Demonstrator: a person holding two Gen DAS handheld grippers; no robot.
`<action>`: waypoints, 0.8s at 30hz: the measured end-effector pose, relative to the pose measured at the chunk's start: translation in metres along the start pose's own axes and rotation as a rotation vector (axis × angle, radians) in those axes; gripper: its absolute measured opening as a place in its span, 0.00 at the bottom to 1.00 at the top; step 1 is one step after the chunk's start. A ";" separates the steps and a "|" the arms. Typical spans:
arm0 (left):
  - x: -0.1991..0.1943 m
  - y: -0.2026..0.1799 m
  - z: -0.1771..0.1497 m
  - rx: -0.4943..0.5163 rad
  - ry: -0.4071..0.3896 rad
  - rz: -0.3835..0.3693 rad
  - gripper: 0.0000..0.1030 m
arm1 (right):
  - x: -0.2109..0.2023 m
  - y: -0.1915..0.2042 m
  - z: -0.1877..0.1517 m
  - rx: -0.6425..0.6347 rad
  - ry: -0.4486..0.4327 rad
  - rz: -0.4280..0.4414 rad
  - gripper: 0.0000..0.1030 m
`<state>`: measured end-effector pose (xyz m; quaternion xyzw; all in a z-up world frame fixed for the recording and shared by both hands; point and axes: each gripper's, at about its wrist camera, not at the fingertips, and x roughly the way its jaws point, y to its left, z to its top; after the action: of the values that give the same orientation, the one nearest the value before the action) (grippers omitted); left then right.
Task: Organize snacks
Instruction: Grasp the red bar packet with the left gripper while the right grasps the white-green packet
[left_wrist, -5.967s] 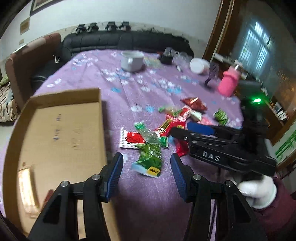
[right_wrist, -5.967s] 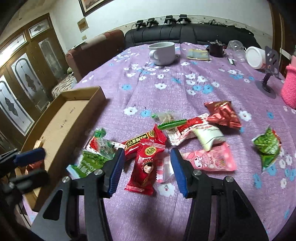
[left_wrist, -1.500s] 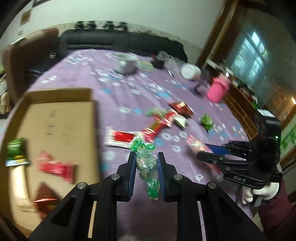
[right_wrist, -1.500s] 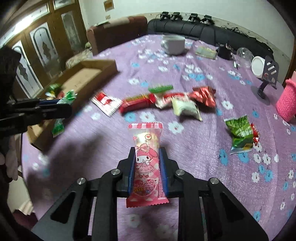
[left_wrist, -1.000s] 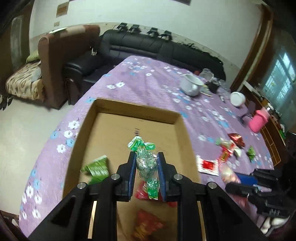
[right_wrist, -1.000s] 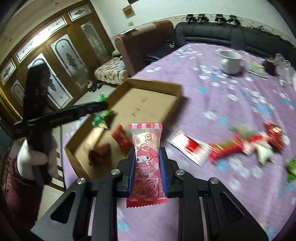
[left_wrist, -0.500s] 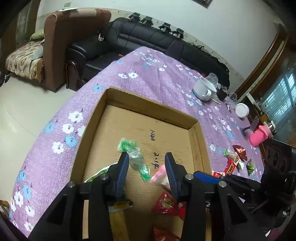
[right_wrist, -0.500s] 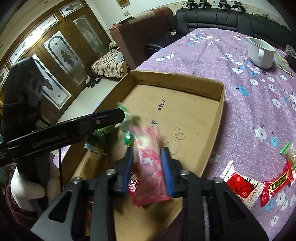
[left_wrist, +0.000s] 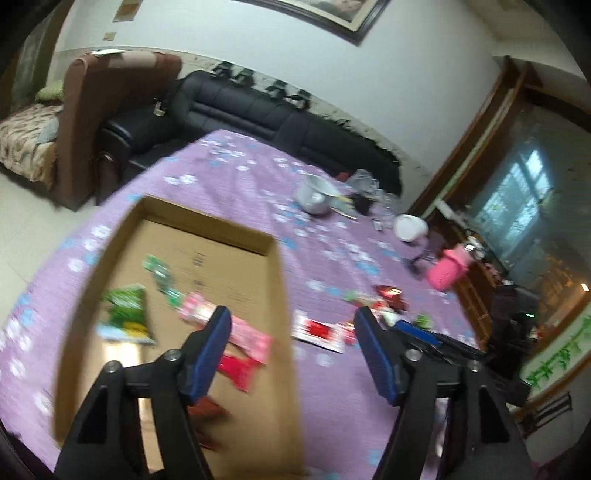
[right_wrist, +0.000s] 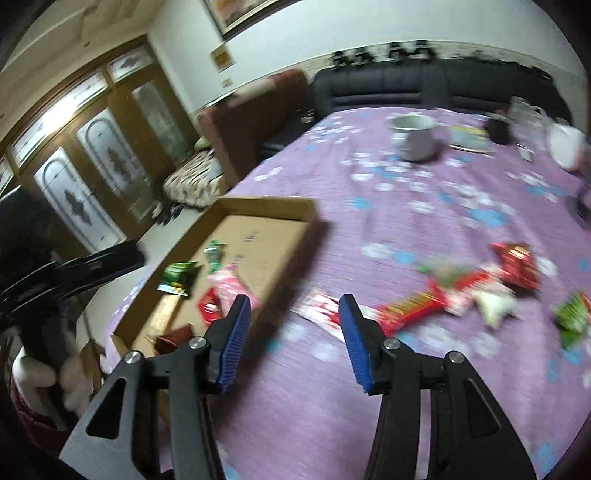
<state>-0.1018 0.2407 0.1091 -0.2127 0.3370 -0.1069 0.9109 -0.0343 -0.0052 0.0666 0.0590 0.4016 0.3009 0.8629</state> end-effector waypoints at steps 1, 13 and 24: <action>0.001 -0.008 -0.006 -0.003 0.004 -0.022 0.70 | -0.008 -0.015 -0.003 0.024 -0.010 -0.019 0.50; 0.052 -0.059 -0.024 0.080 0.129 -0.028 0.71 | -0.074 -0.148 -0.021 0.239 -0.106 -0.183 0.50; 0.157 -0.109 -0.026 0.403 0.276 0.124 0.71 | 0.000 -0.141 0.003 0.175 0.030 -0.177 0.50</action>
<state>-0.0067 0.0830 0.0522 0.0107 0.4424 -0.1440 0.8851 0.0342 -0.1196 0.0198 0.0940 0.4428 0.1885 0.8715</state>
